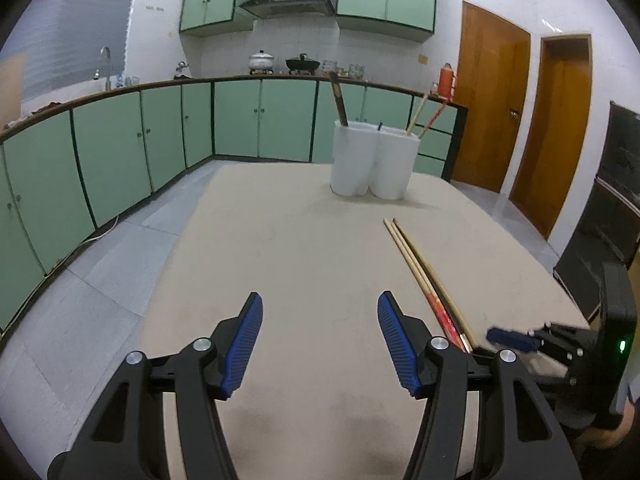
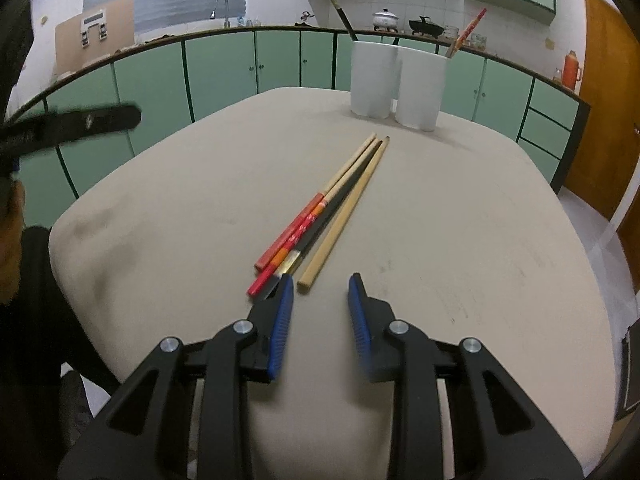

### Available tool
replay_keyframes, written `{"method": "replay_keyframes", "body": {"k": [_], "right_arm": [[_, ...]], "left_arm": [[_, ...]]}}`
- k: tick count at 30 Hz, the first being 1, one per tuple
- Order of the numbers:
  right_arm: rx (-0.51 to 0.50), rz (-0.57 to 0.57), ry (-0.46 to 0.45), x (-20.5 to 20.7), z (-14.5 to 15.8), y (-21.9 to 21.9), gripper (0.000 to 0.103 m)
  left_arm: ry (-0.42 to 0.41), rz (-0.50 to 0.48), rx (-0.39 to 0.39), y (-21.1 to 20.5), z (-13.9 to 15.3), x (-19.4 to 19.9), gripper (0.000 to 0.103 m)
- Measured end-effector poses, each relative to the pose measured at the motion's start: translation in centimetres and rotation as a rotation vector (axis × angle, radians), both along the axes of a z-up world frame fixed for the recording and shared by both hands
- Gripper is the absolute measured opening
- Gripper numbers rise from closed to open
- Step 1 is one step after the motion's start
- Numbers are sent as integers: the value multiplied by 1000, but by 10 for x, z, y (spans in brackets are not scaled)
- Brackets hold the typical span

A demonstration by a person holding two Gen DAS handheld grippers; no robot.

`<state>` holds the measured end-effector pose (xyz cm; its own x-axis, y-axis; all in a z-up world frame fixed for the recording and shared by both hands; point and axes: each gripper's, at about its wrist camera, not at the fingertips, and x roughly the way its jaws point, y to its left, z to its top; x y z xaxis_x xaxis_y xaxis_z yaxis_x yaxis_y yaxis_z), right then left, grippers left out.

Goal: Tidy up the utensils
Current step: 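Move back to the pile and grasp the plain wooden chopstick with the right gripper, then grasp a red-patterned chopstick with the left gripper while the right holds the wooden one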

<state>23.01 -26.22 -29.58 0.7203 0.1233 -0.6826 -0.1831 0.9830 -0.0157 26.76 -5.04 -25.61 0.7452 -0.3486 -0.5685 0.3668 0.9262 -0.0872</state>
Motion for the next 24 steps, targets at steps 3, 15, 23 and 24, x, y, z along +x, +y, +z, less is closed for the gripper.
{"method": "replay_keyframes", "body": {"k": [3, 15, 23, 24], "right_arm": [[3, -5, -4, 4, -1, -3, 26], [61, -130, 0, -3, 1, -53, 6], [85, -170, 5, -14, 0, -71, 6], [87, -168, 5, -14, 0, -71, 6]], "left_arm": [[18, -24, 17, -6, -10, 0, 59], [50, -177, 111, -59, -44, -14, 59], [66, -261, 162, -97, -59, -29, 58], [63, -265, 166, -99, -61, -29, 58]]}}
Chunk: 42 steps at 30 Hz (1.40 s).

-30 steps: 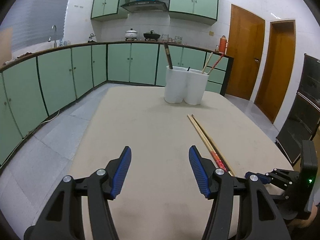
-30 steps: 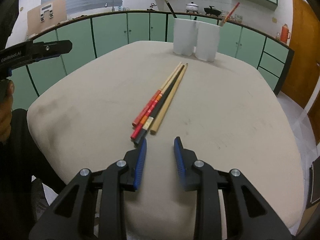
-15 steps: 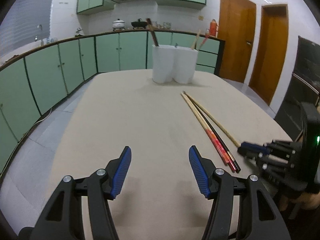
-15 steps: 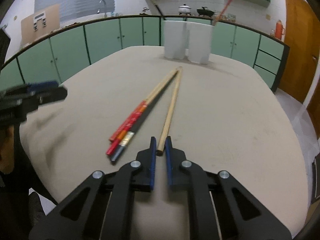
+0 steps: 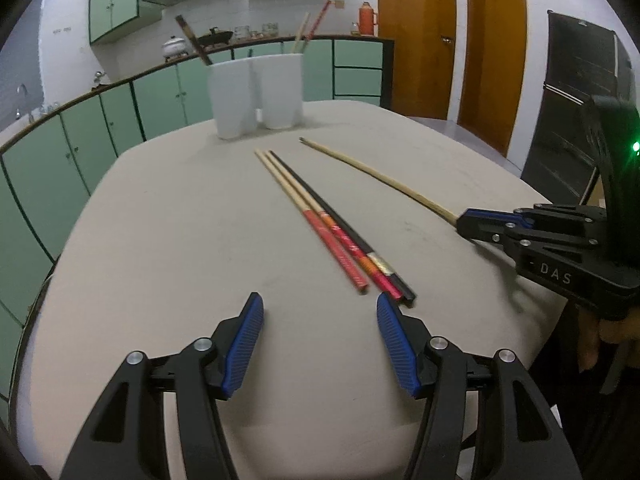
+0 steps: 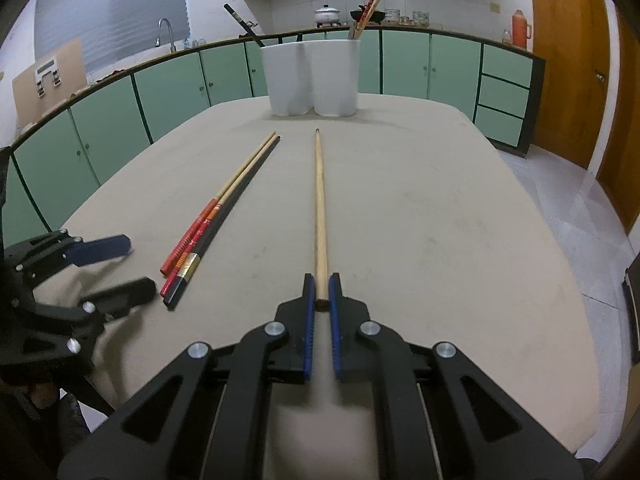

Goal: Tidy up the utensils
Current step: 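Grasp a red-patterned chopstick with the left gripper while the right holds the wooden one, then lift and carry both chopsticks in both grippers to the white holder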

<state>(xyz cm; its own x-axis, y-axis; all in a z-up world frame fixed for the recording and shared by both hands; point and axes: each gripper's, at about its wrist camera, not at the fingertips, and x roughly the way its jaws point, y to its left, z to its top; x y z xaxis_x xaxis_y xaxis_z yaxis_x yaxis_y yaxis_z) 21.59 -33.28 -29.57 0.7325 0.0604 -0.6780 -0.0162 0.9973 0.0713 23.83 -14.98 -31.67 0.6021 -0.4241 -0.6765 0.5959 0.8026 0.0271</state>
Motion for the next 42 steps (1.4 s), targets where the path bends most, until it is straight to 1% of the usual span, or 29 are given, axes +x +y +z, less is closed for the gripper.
{"method": "replay_keyframes", "body": {"k": [2, 7, 8, 10, 12, 13, 15, 17, 19, 21, 22, 24, 27, 30, 32, 36, 40, 42], "right_arm": [[0, 5, -2, 0, 0, 2, 6], [2, 6, -4, -1, -1, 2, 6], [1, 5, -4, -2, -1, 2, 8], [0, 6, -4, -1, -1, 3, 9], [-4, 5, -7, -1, -1, 4, 10], [-7, 6, -8, -1, 0, 5, 10], [-15, 3, -11, -1, 0, 7, 12], [-22, -3, -14, 1, -1, 9, 13], [-37, -13, -17, 2, -1, 11, 12], [-70, -50, -26, 2, -1, 13, 6], [-85, -74, -30, 1, -1, 13, 7], [-81, -106, -30, 1, -2, 9, 6], [-65, -98, -25, 1, -2, 8, 6], [-57, -68, -23, -3, -1, 12, 10], [-51, -64, -18, -6, -1, 12, 10], [-44, -69, -16, -5, -2, 10, 11], [-39, -65, -16, -1, -3, 11, 11], [-40, -63, -13, -1, -2, 10, 9]], "left_arm": [[-14, 3, 12, -5, -3, -1, 58], [-28, 30, 11, -8, -3, 4, 58], [-31, 40, 7, -7, -3, 6, 56], [-41, 51, 2, -7, -4, 7, 50], [-55, 59, -1, -8, -4, 7, 35], [-59, 62, -4, -8, -4, 8, 32], [-62, 64, -10, -8, -4, 10, 17], [-68, 77, -18, -7, -4, 11, 9], [-66, 95, -30, -5, -4, 13, 8], [-70, 138, -32, 0, -3, 15, 7], [-68, 159, -35, 3, -3, 16, 6], [-63, 199, -40, 10, -1, 20, 6], [-48, 240, -47, 20, -1, 23, 6], [-43, 226, -36, 22, 0, 20, 6], [-54, 201, -13, 20, 0, 18, 7], [-67, 175, -1, 18, -2, 21, 11], [-55, 150, -26, 18, -2, 27, 10], [-42, 143, -39, 20, -1, 29, 6]]}}
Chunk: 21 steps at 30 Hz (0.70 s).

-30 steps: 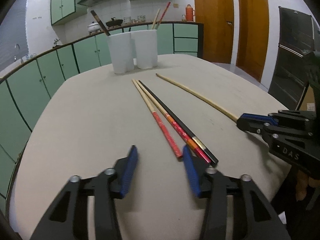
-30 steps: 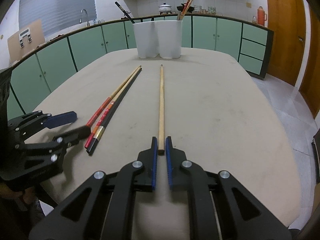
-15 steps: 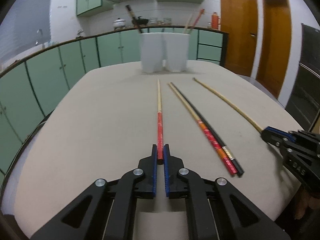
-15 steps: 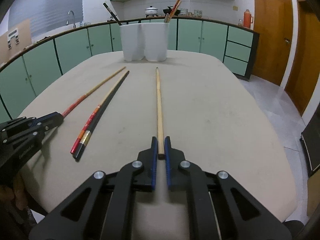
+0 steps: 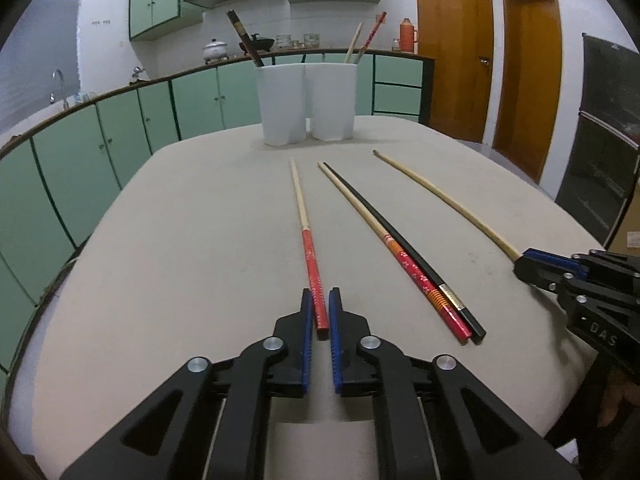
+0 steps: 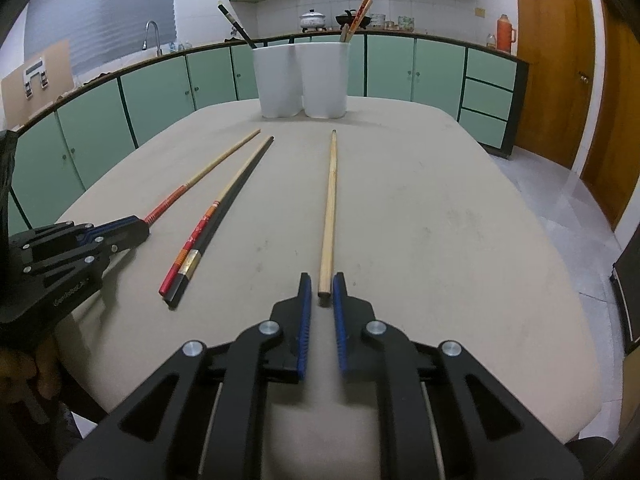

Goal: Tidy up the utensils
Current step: 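Lift and carry both chopsticks in both grippers to the white holder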

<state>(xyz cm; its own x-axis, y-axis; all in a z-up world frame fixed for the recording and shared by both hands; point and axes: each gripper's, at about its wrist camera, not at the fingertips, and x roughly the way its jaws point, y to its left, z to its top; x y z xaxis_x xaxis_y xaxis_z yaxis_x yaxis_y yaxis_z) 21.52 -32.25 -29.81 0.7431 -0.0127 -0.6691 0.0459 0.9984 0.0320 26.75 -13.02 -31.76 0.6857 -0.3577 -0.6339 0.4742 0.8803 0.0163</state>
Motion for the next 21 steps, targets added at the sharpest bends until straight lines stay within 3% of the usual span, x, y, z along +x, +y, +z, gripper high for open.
{"method": "replay_keyframes", "body": {"k": [3, 9, 15, 21], "right_arm": [[8, 10, 2, -3, 6, 0, 6], [38, 8, -50, -21, 44, 1, 6], [21, 43, -138, -37, 107, 1, 6], [14, 79, -193, -25, 169, -3, 6]], "left_arm": [[42, 23, -29, 3, 10, 3, 6], [42, 33, -77, 13, 52, -14, 6], [11, 39, -92, 27, 96, -22, 6], [-39, 27, -104, 39, 146, -20, 6]]}}
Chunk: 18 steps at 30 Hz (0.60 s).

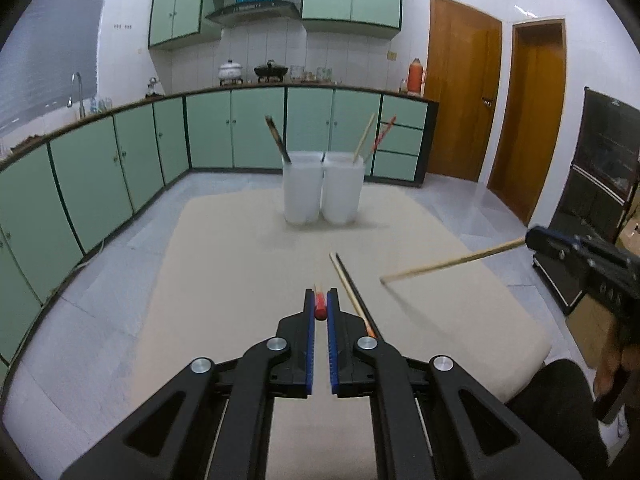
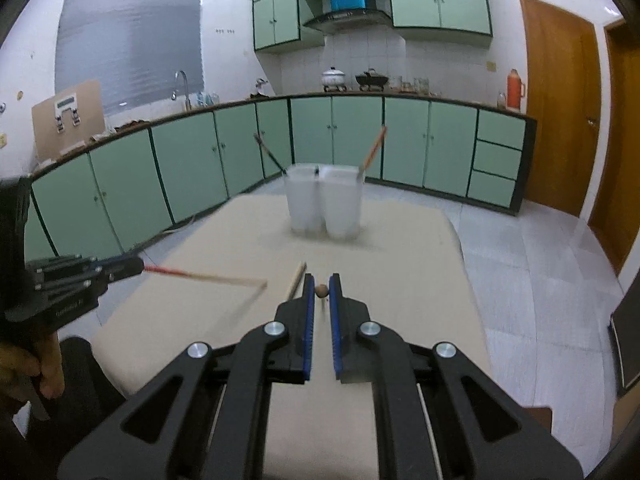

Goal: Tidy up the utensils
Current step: 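Lift and carry both chopsticks in both grippers to the white holder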

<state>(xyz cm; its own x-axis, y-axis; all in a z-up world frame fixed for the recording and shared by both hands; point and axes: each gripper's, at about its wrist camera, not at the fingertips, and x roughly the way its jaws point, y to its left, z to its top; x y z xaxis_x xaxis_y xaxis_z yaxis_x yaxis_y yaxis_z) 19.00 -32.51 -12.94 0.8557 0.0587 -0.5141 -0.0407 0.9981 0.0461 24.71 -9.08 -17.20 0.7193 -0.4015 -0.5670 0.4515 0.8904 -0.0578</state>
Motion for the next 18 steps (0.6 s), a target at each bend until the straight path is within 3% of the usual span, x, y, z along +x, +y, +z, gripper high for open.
{"method": "replay_keyframes", "body": {"k": [4, 10, 18], "right_arm": [[-28, 39, -5, 21, 27, 2, 6], [-76, 89, 79, 58, 27, 8, 6], [-72, 115, 117, 79, 41, 2, 6]], "left_arm": [[11, -21, -14, 3, 18, 7, 6], [28, -40, 6, 0, 25, 24, 6], [74, -75, -12, -1, 48, 47, 6]]}}
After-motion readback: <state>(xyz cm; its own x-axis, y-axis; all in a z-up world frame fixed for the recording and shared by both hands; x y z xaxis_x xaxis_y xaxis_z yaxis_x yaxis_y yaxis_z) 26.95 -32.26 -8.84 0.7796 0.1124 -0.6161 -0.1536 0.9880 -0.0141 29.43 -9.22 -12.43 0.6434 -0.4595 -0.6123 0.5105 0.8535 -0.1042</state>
